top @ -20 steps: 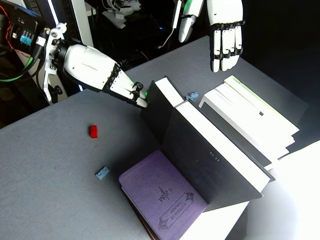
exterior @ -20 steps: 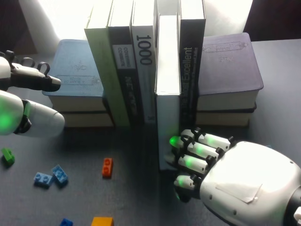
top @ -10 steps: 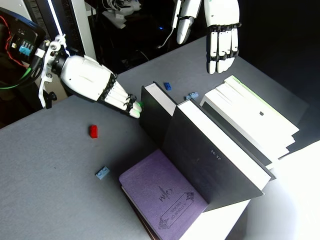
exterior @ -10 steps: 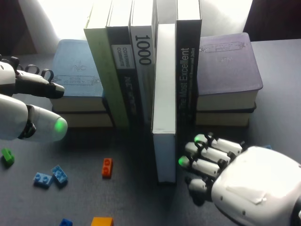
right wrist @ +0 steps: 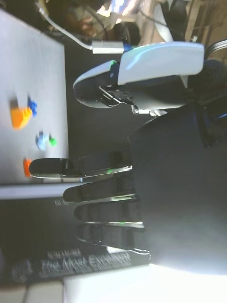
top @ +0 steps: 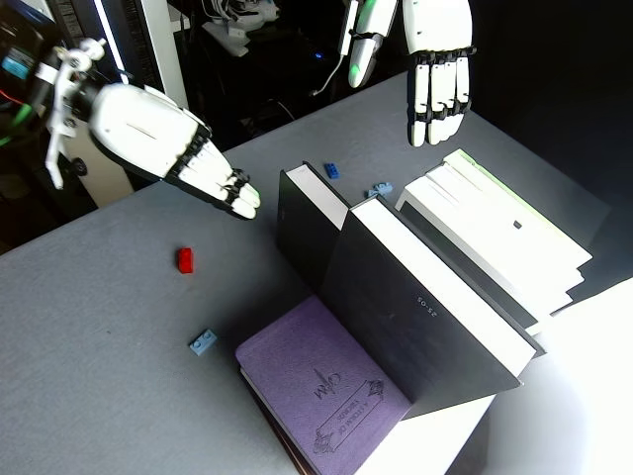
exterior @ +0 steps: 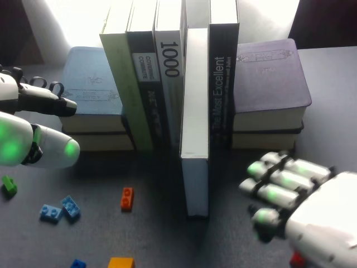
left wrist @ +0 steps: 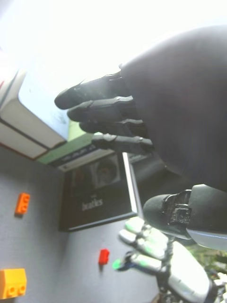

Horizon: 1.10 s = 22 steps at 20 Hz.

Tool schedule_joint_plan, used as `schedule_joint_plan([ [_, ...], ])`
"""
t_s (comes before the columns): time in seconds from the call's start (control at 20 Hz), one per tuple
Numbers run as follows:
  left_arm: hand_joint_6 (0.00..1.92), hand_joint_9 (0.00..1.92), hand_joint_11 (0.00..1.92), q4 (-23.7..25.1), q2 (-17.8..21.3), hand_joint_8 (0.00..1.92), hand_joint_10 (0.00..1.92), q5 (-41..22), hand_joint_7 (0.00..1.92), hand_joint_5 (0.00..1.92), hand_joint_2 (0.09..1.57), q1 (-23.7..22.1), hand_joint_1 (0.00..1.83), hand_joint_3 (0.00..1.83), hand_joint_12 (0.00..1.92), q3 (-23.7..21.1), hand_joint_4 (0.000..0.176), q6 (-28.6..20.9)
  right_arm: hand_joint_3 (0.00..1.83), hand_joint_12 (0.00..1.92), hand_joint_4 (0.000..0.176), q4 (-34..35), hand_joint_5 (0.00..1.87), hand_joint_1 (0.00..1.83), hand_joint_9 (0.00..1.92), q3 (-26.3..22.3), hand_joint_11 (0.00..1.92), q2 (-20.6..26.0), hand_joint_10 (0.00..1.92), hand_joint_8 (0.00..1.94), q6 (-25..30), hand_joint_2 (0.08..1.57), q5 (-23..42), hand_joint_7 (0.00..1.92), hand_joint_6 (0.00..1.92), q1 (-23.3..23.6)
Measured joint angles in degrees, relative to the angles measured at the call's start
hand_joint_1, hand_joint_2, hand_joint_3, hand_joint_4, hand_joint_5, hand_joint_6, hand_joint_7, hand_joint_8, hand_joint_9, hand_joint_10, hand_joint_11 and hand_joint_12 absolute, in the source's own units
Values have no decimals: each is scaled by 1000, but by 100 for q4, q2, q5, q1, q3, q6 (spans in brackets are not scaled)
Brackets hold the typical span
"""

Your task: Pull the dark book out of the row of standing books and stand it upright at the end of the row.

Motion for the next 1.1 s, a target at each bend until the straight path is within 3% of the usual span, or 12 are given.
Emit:
schedule_joint_plan([
  [0.2,1,113,0,0,0,1,2,-2,87,80,1253,0,0,1,448,0,37,0,5,0,0,87,469,0,0,4,0,251,0,15,90,1194,345,167,760,238],
  [0.6,3,155,0,-9,0,5,5,-17,129,119,1252,11,0,1,567,-22,37,-2,4,0,0,-74,415,0,0,61,0,732,0,17,192,1198,378,186,719,671],
  [0.7,4,269,92,7,0,6,10,-17,240,191,1251,11,0,0,663,-15,41,-7,1,10,0,-195,255,0,122,170,3,734,80,33,197,1197,426,284,694,817],
  [0.75,4,330,160,55,0,5,10,-11,293,234,1253,13,0,0,685,-15,39,-4,0,660,0,-221,245,0,86,251,0,732,511,10,192,1213,455,382,622,826],
  [0.8,5,428,227,66,0,5,14,-9,360,296,1262,11,0,1,735,11,36,-9,0,1157,0,-164,257,0,64,315,0,730,810,18,195,1215,452,435,666,822],
  [0.85,9,562,316,92,0,11,24,-4,484,401,1267,11,68,1,805,13,20,-4,0,1564,0,-116,245,0,71,367,0,732,1099,55,201,1222,446,507,802,813],
  [0.9,12,701,383,92,0,15,35,-4,641,516,1276,11,136,1,893,13,0,-7,1,1839,0,-120,269,8,140,391,0,732,1339,405,232,1229,448,491,1017,774],
  [1.0,20,874,457,44,0,22,58,-24,842,711,1304,11,167,1,1026,13,0,-7,1,1918,0,-101,363,51,239,400,0,732,1616,1112,262,1233,420,400,1326,754],
  [1.05,21,928,474,42,0,29,79,-15,909,782,1315,11,173,1,1109,13,0,-7,1,1920,0,-120,419,72,277,400,52,730,1732,1286,262,1233,411,414,1399,754],
  [1.1,21,865,486,57,0,81,456,-15,987,894,1316,11,231,0,1269,13,0,-9,4,1921,0,-142,487,65,330,400,136,730,1853,1465,260,1241,413,471,1491,754],
])
